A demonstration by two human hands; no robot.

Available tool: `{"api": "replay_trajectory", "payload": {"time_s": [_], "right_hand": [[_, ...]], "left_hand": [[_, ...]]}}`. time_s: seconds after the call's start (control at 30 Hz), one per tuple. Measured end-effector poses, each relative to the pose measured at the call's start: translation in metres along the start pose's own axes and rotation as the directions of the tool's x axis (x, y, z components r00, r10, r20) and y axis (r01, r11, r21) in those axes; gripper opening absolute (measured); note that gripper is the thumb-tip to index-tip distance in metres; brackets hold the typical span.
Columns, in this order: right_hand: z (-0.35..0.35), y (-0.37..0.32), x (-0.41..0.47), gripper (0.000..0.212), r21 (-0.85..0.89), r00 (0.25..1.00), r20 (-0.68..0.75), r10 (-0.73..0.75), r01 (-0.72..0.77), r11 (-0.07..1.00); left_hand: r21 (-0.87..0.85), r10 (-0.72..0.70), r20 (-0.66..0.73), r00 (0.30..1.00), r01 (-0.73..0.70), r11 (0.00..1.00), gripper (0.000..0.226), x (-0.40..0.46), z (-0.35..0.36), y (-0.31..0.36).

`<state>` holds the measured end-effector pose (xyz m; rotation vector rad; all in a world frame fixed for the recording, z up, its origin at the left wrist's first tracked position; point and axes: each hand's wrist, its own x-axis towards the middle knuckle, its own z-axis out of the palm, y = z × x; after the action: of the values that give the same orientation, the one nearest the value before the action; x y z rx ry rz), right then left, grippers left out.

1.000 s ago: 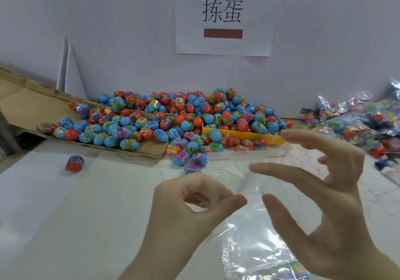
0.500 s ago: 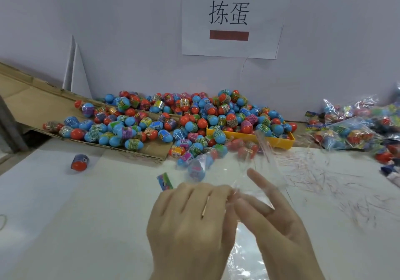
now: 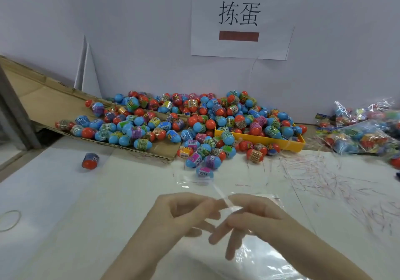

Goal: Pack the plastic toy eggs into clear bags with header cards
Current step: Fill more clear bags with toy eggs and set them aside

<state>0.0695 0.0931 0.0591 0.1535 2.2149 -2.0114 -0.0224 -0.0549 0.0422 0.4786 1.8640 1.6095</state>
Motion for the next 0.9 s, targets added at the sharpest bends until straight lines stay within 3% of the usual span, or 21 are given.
{"api": "replay_trajectory", "payload": {"time_s": [0.07,0.13,0.2,0.3,0.37,0.4,0.47,0.53,0.6,0.67,0.7,0.77,0.83,0.9], "right_hand": [[-0.008,-0.002,0.015,0.036,-0.092,0.996,-0.076,-0.047,0.040,0.995],[-0.022,0.003,0.039,0.041,-0.150,0.941,-0.319,-0.116,0.070,0.986],[-0.032,0.012,0.067,0.029,-0.405,0.864,-0.434,-0.255,0.065,0.912],[-0.035,0.035,0.103,0.034,-0.825,0.884,-0.251,-0.394,0.018,0.565],[-0.035,0.047,0.117,0.044,-0.942,0.916,-0.149,-0.371,-0.018,0.334],[-0.034,0.049,0.121,0.046,-0.959,0.922,-0.142,-0.361,-0.038,0.280],[-0.033,0.049,0.122,0.040,-0.955,0.907,-0.164,-0.389,-0.048,0.291],[-0.032,0.044,0.115,0.030,-0.913,0.838,-0.240,-0.490,-0.023,0.408],[-0.032,0.029,0.100,0.025,-0.761,0.734,-0.410,-0.542,0.053,0.647],[-0.031,0.007,0.078,0.029,-0.452,0.664,-0.580,-0.472,0.219,0.865],[-0.031,-0.004,0.064,0.030,-0.299,0.647,-0.614,-0.452,0.339,0.892],[-0.025,-0.021,0.031,0.028,-0.155,0.621,-0.585,-0.522,0.546,0.824],[-0.009,-0.036,0.000,0.034,-0.144,0.627,-0.449,-0.637,0.653,0.744],[0.004,-0.039,-0.014,0.037,-0.247,0.654,-0.312,-0.689,0.645,0.724]], "left_hand": [[-0.153,-0.036,-0.116,0.993,0.018,0.988,0.013,0.002,-0.003,-0.008],[-0.247,-0.058,-0.245,0.968,-0.004,0.969,0.018,0.003,-0.008,-0.016],[-0.259,-0.033,-0.281,0.959,-0.043,0.965,0.012,0.002,-0.011,-0.016],[-0.252,0.023,-0.289,0.957,-0.099,0.963,0.011,-0.002,-0.010,-0.010],[-0.243,0.041,-0.328,0.944,-0.126,0.962,0.011,-0.002,-0.010,-0.008],[-0.239,0.054,-0.341,0.939,-0.142,0.961,0.009,-0.002,-0.010,-0.007],[-0.225,0.094,-0.352,0.931,-0.182,0.957,0.012,-0.003,-0.011,-0.005],[-0.190,0.155,-0.360,0.920,-0.235,0.953,0.018,-0.004,-0.011,-0.002],[-0.153,0.210,-0.374,0.903,-0.283,0.947,0.020,-0.005,-0.009,0.001],[-0.111,0.249,-0.394,0.885,-0.315,0.943,0.020,-0.004,-0.006,0.002],[-0.091,0.262,-0.407,0.875,-0.325,0.941,0.020,-0.003,-0.004,0.002],[-0.053,0.285,-0.428,0.858,-0.339,0.939,0.017,0.000,0.001,0.003],[-0.036,0.303,-0.435,0.848,-0.352,0.935,0.016,0.001,0.007,0.004],[-0.035,0.322,-0.429,0.844,-0.372,0.928,0.016,0.001,0.014,0.007]]}}
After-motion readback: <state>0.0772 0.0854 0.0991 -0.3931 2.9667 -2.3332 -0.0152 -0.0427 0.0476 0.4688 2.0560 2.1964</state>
